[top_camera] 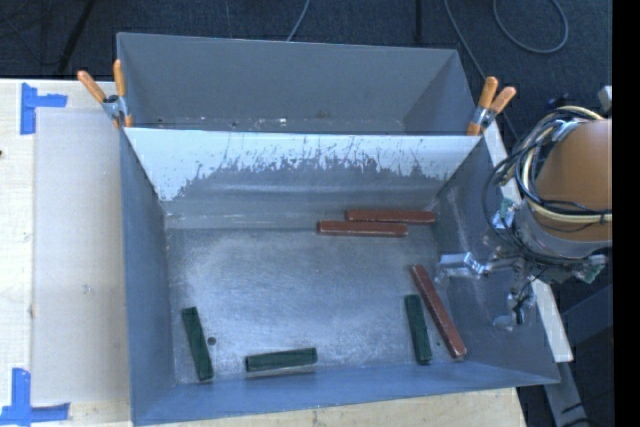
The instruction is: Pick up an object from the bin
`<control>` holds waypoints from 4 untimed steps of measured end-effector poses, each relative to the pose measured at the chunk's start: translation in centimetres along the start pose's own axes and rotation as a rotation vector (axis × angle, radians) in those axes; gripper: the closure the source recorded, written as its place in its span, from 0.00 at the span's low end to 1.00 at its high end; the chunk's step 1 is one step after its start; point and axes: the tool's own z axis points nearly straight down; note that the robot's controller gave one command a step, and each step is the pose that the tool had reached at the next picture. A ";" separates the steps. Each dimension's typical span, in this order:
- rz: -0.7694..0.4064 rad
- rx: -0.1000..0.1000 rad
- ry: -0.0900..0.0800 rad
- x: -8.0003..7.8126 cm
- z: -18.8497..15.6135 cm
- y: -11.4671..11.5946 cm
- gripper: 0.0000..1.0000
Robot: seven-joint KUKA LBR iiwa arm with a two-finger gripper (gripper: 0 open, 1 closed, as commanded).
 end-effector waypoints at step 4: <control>-0.730 0.006 -0.003 -12.2 -11.5 2.3 1.00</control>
Offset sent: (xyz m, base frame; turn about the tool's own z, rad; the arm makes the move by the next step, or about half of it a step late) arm 0.0170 0.1057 -0.0783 -0.4385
